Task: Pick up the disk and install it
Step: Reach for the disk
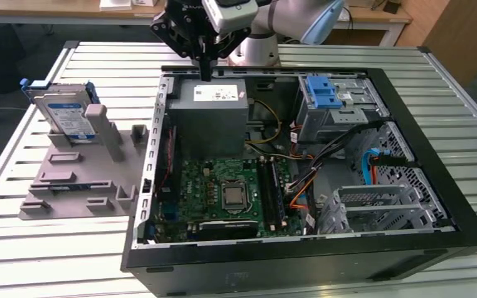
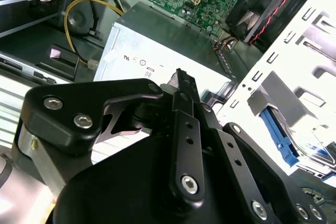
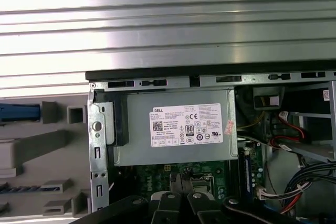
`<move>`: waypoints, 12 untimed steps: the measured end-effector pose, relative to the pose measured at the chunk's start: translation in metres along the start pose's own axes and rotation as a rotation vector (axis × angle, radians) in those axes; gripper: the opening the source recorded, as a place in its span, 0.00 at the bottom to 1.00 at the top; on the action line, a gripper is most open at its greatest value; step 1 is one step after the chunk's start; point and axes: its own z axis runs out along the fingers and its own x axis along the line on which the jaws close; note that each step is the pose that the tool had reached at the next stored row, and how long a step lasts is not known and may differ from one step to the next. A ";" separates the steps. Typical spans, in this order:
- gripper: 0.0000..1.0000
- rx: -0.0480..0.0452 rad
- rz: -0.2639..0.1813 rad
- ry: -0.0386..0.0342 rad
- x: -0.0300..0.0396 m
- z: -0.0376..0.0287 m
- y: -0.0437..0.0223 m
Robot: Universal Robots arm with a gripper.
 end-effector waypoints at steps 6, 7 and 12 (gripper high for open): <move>0.11 0.0000 0.000 0.0000 0.0031 0.0002 -0.0002; 0.11 0.0001 0.000 0.0000 0.0035 0.0002 -0.0003; 0.11 0.0000 0.000 0.0000 0.0061 0.0004 -0.0005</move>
